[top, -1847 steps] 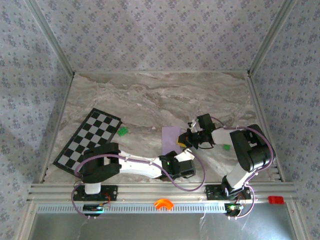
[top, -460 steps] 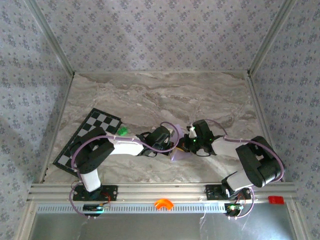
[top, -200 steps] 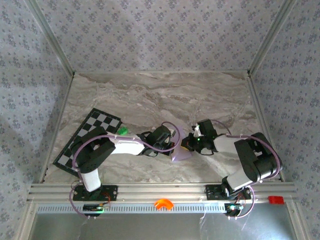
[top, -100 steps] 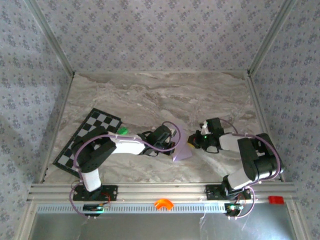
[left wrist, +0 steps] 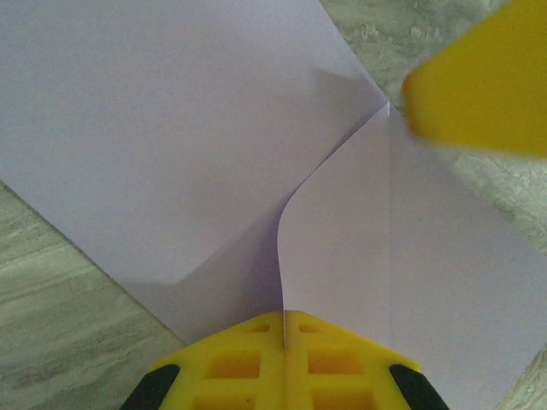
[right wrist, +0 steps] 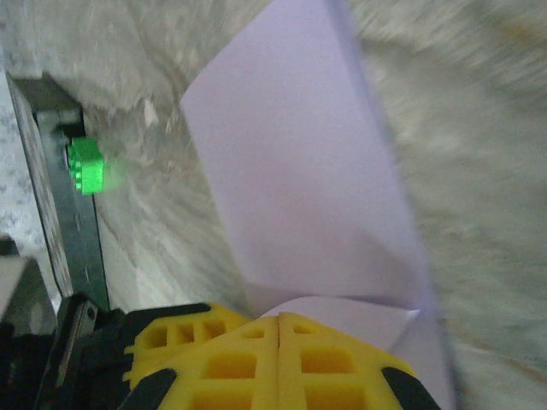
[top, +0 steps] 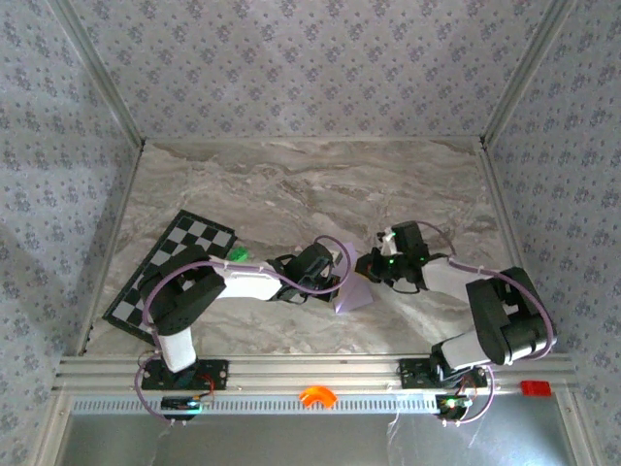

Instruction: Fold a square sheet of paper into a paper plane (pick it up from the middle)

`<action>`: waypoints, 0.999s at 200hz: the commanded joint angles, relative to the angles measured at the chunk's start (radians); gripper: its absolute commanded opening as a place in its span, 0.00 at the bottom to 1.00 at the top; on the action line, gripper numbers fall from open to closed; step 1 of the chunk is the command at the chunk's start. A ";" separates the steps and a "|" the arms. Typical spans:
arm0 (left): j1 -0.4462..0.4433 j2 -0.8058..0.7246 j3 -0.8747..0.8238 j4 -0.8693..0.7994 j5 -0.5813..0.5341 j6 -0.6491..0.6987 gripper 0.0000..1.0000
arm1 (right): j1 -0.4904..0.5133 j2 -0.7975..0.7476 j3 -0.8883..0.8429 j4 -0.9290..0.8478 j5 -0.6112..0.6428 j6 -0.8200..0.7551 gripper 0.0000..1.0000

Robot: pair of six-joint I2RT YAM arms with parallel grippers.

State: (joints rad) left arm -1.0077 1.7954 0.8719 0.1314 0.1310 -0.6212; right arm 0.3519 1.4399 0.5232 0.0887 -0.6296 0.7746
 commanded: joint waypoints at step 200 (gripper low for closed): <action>0.000 0.025 -0.016 -0.081 0.010 0.002 0.00 | -0.012 0.000 0.014 -0.012 -0.034 0.012 0.05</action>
State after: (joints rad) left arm -1.0077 1.7954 0.8719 0.1318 0.1314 -0.6216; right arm 0.2825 1.4395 0.5354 0.1005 -0.6769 0.7536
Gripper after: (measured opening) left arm 0.053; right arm 0.052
